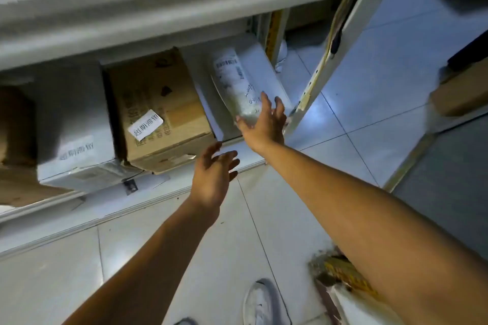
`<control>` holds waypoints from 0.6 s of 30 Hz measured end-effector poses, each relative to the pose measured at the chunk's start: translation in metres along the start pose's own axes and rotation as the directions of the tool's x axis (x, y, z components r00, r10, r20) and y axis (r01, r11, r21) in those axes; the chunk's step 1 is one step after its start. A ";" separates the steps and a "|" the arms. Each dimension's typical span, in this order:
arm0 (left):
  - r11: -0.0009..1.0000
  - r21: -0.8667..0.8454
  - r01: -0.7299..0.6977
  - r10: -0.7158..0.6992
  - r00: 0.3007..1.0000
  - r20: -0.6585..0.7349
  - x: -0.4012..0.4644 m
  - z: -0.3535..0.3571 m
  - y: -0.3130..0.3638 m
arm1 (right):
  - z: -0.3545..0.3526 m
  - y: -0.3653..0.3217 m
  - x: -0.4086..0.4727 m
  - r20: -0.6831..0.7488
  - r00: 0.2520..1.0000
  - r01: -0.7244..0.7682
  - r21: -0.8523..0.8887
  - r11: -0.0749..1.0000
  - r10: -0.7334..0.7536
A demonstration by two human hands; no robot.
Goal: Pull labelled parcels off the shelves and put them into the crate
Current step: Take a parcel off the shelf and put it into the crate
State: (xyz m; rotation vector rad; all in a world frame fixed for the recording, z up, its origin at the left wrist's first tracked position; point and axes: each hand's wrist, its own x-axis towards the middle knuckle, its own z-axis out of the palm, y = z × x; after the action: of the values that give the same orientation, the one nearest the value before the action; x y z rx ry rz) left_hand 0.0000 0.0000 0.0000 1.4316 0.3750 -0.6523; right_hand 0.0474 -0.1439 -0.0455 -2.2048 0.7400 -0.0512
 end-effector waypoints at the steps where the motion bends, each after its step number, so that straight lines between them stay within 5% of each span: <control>1: 1.000 -0.016 0.003 -0.003 1.000 -0.015 0.002 0.001 -0.002 | 0.004 -0.001 0.010 0.032 0.998 -0.057 -0.046 0.997 0.058; 6: 0.998 -0.028 0.048 -0.050 0.997 -0.060 0.013 0.000 -0.011 | 0.011 -0.001 0.031 0.186 0.956 -0.178 -0.243 0.953 0.226; 12: 0.993 0.083 0.086 -0.084 0.996 -0.025 0.007 -0.004 -0.014 | 0.004 0.020 -0.022 0.322 0.906 -0.314 0.072 0.947 0.276; 18: 0.979 0.101 0.175 -0.185 0.976 0.111 -0.001 -0.011 -0.007 | -0.043 0.042 -0.119 0.391 0.915 -0.291 0.469 0.834 0.099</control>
State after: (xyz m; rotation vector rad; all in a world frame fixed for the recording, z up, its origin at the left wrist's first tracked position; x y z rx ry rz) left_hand -0.0038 0.0113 -0.0059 1.4473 0.3877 -0.9083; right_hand -0.0828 -0.1324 -0.0219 -1.5507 0.6532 0.2230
